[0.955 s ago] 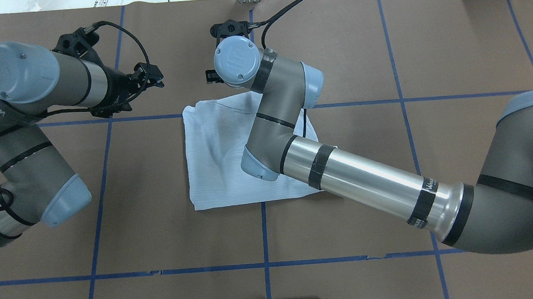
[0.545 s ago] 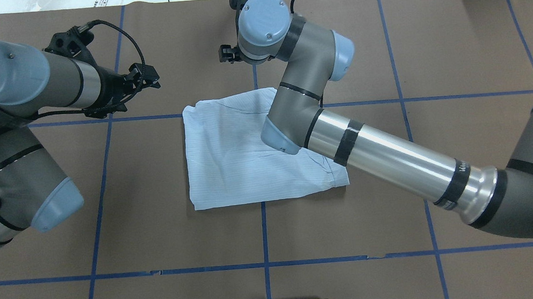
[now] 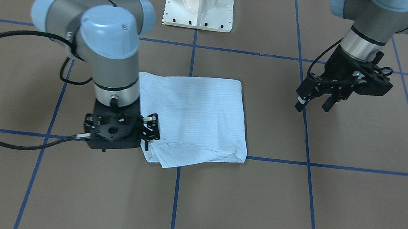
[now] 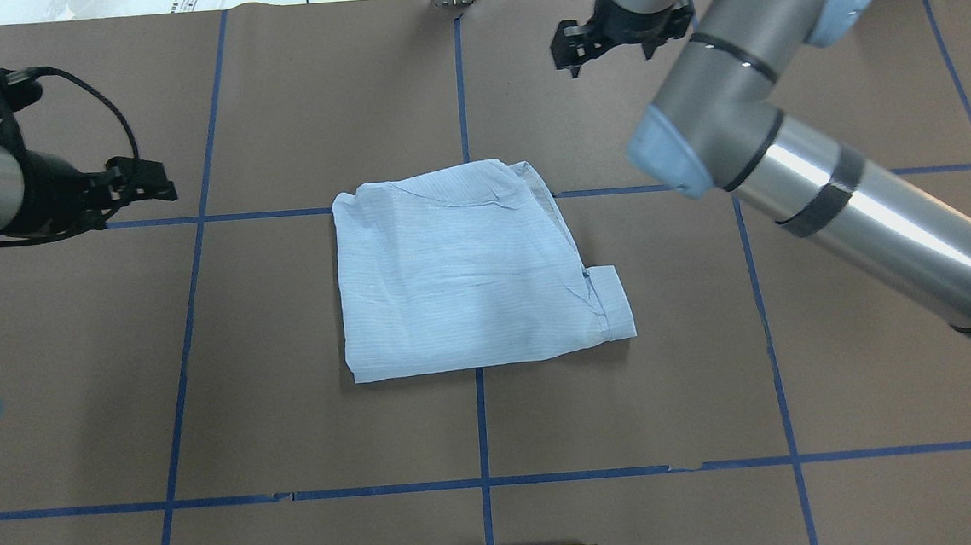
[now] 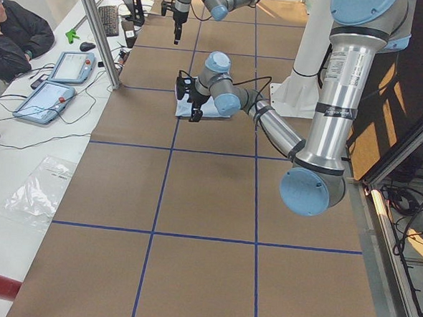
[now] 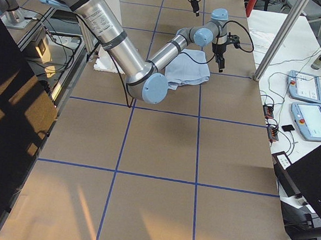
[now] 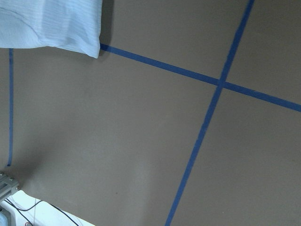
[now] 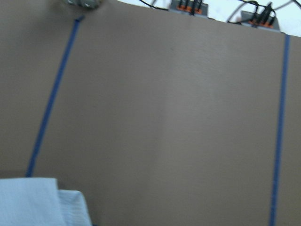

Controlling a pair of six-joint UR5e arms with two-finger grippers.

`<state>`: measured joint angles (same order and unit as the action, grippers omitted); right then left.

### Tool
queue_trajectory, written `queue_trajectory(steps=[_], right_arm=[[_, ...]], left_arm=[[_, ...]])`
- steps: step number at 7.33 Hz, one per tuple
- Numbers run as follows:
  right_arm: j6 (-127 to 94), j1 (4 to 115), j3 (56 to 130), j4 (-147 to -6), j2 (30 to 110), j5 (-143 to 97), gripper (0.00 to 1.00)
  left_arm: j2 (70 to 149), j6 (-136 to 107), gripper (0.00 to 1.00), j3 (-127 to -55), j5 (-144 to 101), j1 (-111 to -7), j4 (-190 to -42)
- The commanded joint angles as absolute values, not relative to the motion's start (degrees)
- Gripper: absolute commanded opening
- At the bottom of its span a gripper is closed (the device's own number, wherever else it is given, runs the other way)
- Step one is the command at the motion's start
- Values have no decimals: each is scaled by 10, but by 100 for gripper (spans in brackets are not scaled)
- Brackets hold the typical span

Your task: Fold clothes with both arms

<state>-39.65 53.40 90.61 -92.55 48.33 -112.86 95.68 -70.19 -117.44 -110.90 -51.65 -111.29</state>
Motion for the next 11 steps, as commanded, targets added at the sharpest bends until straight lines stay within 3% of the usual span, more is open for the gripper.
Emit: queue_trajectory(steps=[1,3,5,7,11], right_arm=[[-282,625,1006,-967,616,-1197,100],[-102,711,1029,-1058,673,-1219,100],[9,778,1025,-1060,760,-1267,100],[26,817,1025,-1020,830,-1319,100],[26,845,998,-942,885,-1345,100]], left_arm=[[865,-481,100,-1189,-1183,-632,-1114],[830,-229,100,-1139,-1249,-768,-1112],[786,-43,100,-1100,-1306,-865,-1113],[760,-43,100,-1071,-1338,-893,-1124],[783,-42,100,-985,-1289,-893,-1140]])
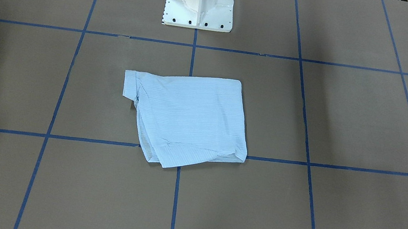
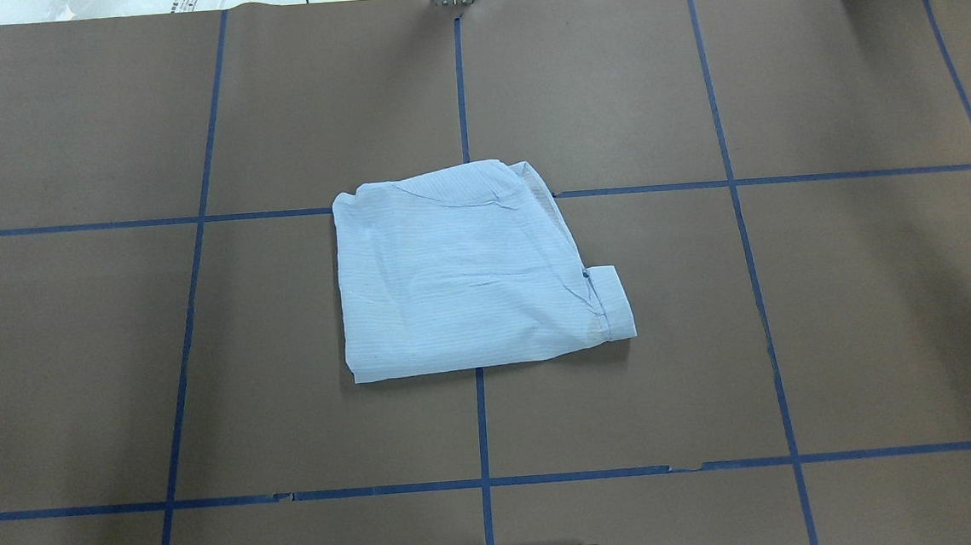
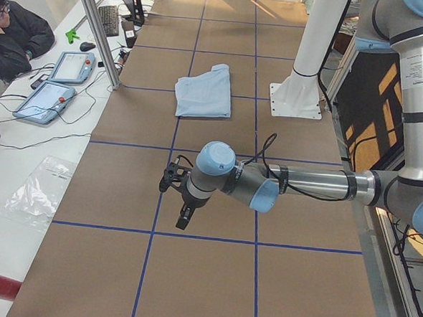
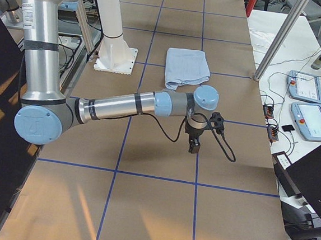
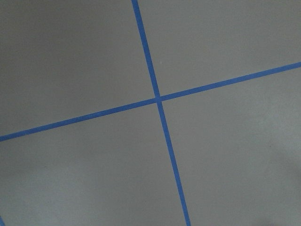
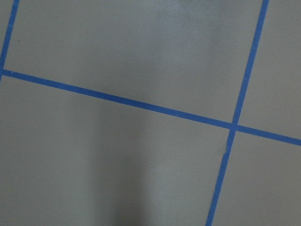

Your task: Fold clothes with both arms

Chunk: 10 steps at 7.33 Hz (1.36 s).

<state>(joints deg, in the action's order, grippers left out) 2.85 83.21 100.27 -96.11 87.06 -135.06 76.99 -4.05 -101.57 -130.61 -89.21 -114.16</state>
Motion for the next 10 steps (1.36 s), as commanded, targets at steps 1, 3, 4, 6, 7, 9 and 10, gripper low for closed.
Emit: queue_trajectory(steps=[1,3,4,6,7,9,10], right_arm=[[22,863,992,-949,887,-1342,100],[22,867,980,-949,897,-1344,100],[22,869,980,-949,906,-1346,100],[22,878,979,-950,922,-1348,100],[22,882,978,-950,934,-1348,100],[23,899,970,-948,958,-1360,100],[24,899,966,-942,968,-1364,100]], left_arm=[[789,-46,100,-983,-1290,-893,-1118],[822,-46,100,-1011,-1292,-892,-1003],[826,-46,100,-1039,-1296,-891,-939],[829,-40,100,-1044,-1336,-892,-897],[828,-37,100,-1020,-1340,-892,-905],[819,-24,100,-1013,-1340,-892,-925],[819,-21,100,-1012,-1340,-892,-925]])
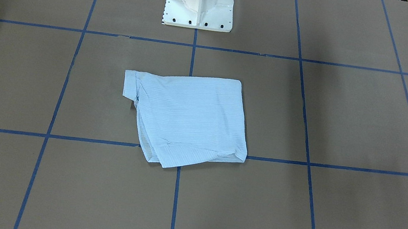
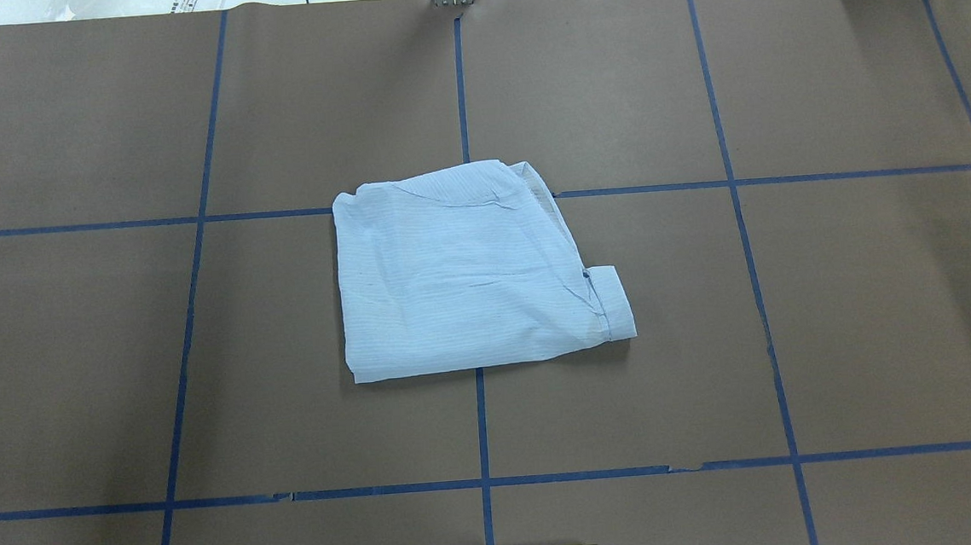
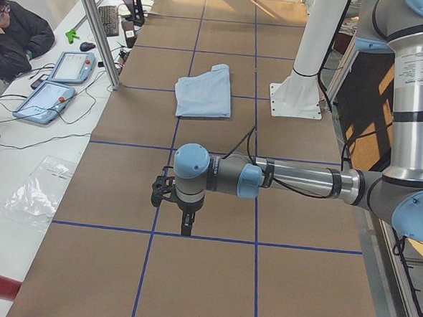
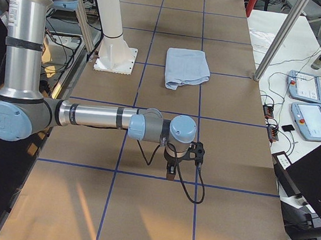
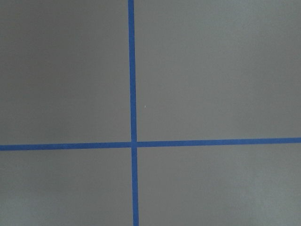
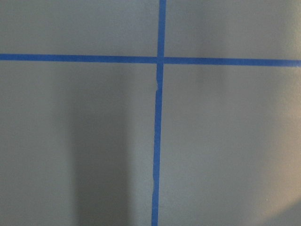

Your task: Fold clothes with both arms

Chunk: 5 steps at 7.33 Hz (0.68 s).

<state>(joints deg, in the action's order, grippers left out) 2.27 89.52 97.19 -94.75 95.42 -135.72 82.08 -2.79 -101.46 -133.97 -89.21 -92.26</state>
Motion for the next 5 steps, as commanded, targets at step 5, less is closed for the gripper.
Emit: queue_trajectory(steps=[5], right_arm=[[-19,906,1014,-940,988,-1346,100]], left_arm=[[820,-23,100,-1013,-1339,-893,-925]])
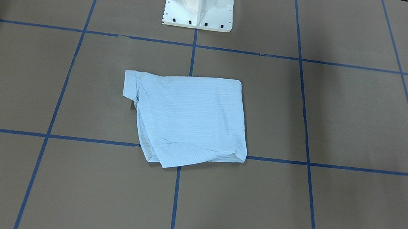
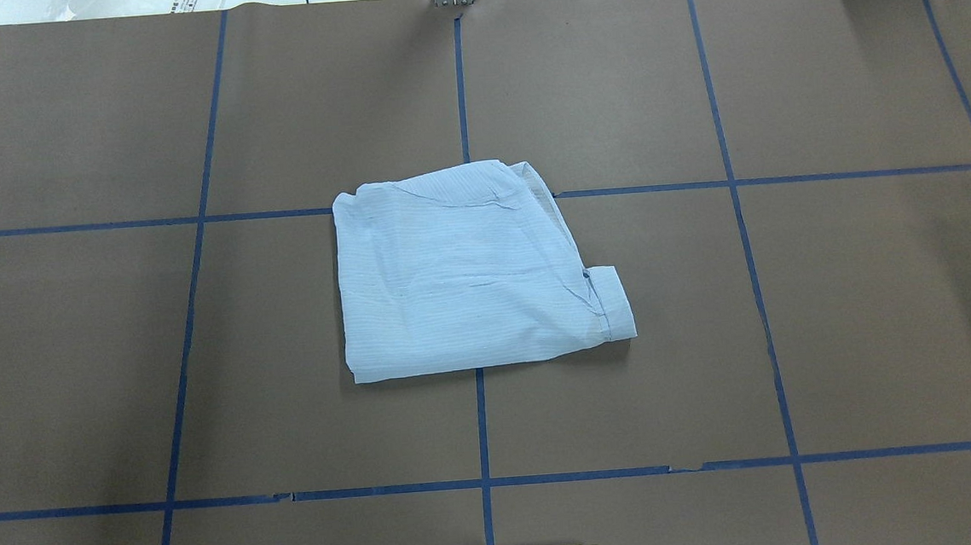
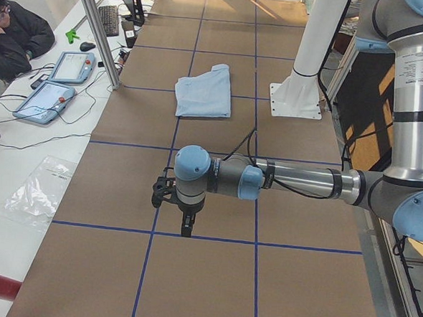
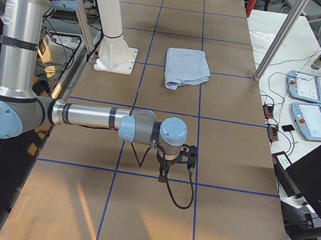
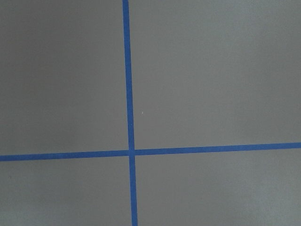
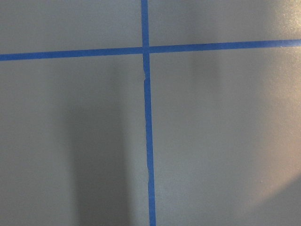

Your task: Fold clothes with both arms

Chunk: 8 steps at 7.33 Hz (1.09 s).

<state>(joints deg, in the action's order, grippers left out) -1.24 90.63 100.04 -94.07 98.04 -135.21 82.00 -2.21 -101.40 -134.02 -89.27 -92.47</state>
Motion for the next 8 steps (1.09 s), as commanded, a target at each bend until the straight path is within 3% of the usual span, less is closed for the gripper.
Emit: queue_trajectory(steps=[1,8], right_arm=[[-20,906,1020,-940,987,-1346,100],[-19,906,1017,-940,980,-1348,100]], left_arm=[[821,-23,100,-1013,-1339,-892,-925],[824,-24,100,-1013,-1339,-892,-925]])
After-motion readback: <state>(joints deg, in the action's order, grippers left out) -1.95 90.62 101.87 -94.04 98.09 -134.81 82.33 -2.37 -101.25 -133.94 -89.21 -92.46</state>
